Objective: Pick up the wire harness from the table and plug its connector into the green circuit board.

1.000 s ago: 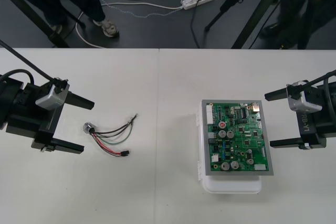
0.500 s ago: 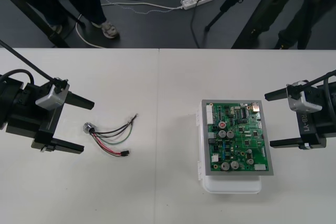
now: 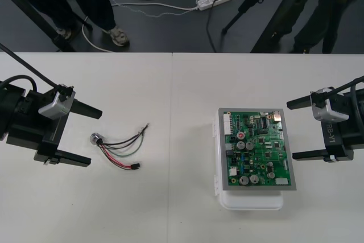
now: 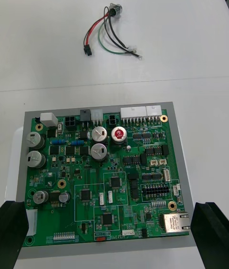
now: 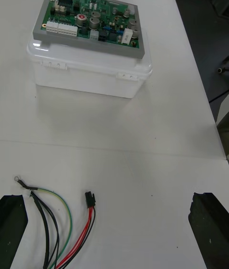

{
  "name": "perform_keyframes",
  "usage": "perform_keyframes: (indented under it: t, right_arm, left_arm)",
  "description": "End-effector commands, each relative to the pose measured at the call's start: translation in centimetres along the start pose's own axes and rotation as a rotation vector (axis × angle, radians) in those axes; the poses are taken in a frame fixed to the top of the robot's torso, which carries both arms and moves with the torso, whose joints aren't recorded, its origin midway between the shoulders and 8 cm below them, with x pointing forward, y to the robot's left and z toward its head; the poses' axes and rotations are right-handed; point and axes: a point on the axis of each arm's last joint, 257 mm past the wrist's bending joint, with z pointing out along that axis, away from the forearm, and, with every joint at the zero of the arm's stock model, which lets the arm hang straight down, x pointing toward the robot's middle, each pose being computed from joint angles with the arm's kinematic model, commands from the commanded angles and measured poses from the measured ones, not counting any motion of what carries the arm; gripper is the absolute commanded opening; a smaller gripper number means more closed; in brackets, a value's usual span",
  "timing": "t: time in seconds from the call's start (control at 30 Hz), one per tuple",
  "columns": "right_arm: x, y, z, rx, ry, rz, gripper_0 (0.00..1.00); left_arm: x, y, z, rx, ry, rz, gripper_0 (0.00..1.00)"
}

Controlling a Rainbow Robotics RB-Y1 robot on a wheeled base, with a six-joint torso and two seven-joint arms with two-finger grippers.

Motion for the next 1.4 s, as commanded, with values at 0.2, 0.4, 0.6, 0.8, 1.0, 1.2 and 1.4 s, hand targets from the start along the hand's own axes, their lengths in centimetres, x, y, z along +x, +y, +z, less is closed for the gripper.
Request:
perform_keyframes:
  t: [0.2, 0.4, 0.6, 0.8, 1.0, 1.2, 1.4]
  right_arm:
    - [0.9, -0.4, -1.0, 0.018, 0.040, -0.035, 1.00]
    - [0.9, -0.4, -1.0, 0.018, 0.040, -0.035, 1.00]
    - [0.9, -0.4, -1.0, 0.018, 0.040, -0.035, 1.00]
    - [0.9, -0.4, -1.0, 0.018, 0.040, -0.035, 1.00]
    - [1.9, 1.5, 0.6, -0.024, 0.021, 0.022, 1.00]
    - [2.0, 1.8, 0.9, -0.032, 0.021, 0.025, 1.00]
    - [2.0, 1.8, 0.9, -0.031, 0.022, 0.021, 1.00]
  left_arm:
    - [-1.4, 1.3, -0.1, -0.038, -0.016, 0.083, 1.00]
    - [-1.4, 1.3, -0.1, -0.038, -0.016, 0.083, 1.00]
    - [-1.4, 1.3, -0.1, -0.038, -0.016, 0.083, 1.00]
    - [-1.4, 1.3, -0.1, -0.038, -0.016, 0.083, 1.00]
    - [-1.4, 1.3, -0.1, -0.038, -0.016, 0.083, 1.00]
    - [-1.4, 1.3, -0.1, -0.038, -0.016, 0.083, 1.00]
    - [0.7, -0.6, 2.1, 0.005, -0.042, -0.001, 1.00]
